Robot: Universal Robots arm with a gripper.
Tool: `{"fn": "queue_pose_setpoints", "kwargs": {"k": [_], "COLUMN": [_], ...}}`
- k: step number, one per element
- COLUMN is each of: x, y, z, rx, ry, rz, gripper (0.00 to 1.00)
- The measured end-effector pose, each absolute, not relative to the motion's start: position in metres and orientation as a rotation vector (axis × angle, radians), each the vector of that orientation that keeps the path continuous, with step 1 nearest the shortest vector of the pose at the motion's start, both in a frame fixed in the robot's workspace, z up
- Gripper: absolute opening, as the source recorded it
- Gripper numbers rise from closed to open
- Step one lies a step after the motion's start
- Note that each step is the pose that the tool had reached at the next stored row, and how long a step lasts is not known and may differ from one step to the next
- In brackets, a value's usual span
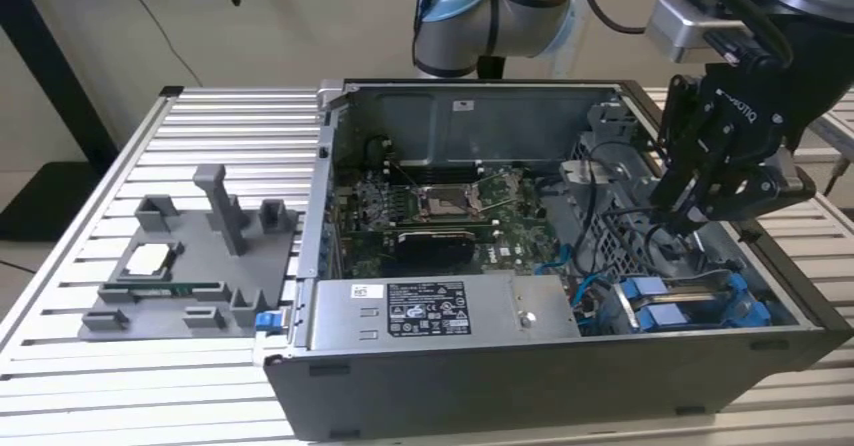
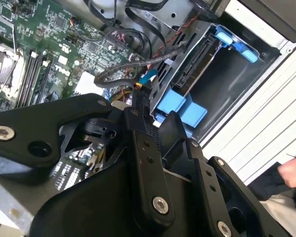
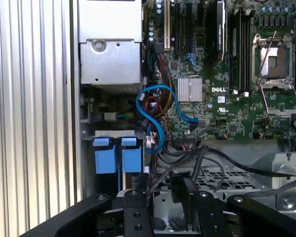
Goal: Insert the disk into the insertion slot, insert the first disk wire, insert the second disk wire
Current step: 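Insert the first disk wire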
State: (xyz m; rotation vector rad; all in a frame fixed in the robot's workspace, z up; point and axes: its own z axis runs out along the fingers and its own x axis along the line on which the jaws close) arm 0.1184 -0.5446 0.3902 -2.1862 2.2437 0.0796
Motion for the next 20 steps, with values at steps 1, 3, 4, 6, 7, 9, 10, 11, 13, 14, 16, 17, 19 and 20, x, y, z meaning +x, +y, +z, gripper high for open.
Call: {"fn": "queue_pose_setpoints", "kwargs": {"k": [1,3,4,6,7,9,10,11,13,14,16,17,19,20], "x": [0.1183,0.1183,0.1183,0.1183,0.1183,0.1183,0.1184,0.1184,0.1184,0.1184,0.1184,0.1184,0.1184,0.1183], "y": [-0.5446,-0.5445,-0.5445,-0.5445,-0.5445,-0.5445,-0.5445,-0.5445,-0.5446,-0.5445,-0.5445,-0.5445,-0.5445,-0.5445], "z": [0.3896,0.3883,0.3878,0.3878,0.3878,0.3868,0.3862,0.3857,0.3852,0.3849,0.3844,0.3842,0.3838,0.3838], "rx": [-2.185,-2.181,-2.176,-2.173,-2.173,-2.172,-2.172,-2.172,-2.171,-2.170,-2.169,-2.168,-2.166,-2.166], "ry": [2.243,2.238,2.233,2.230,2.229,2.229,2.228,2.228,2.227,2.226,2.224,2.223,2.222,2.222], "rz": [0.082,0.091,0.101,0.108,0.109,0.110,0.110,0.110,0.112,0.113,0.117,0.119,0.122,0.122], "gripper": [0.40,0.40,0.40,0.40,0.40,0.40,0.40,0.40,0.40,0.38,0.32,0.25,0.20,0.19]}}
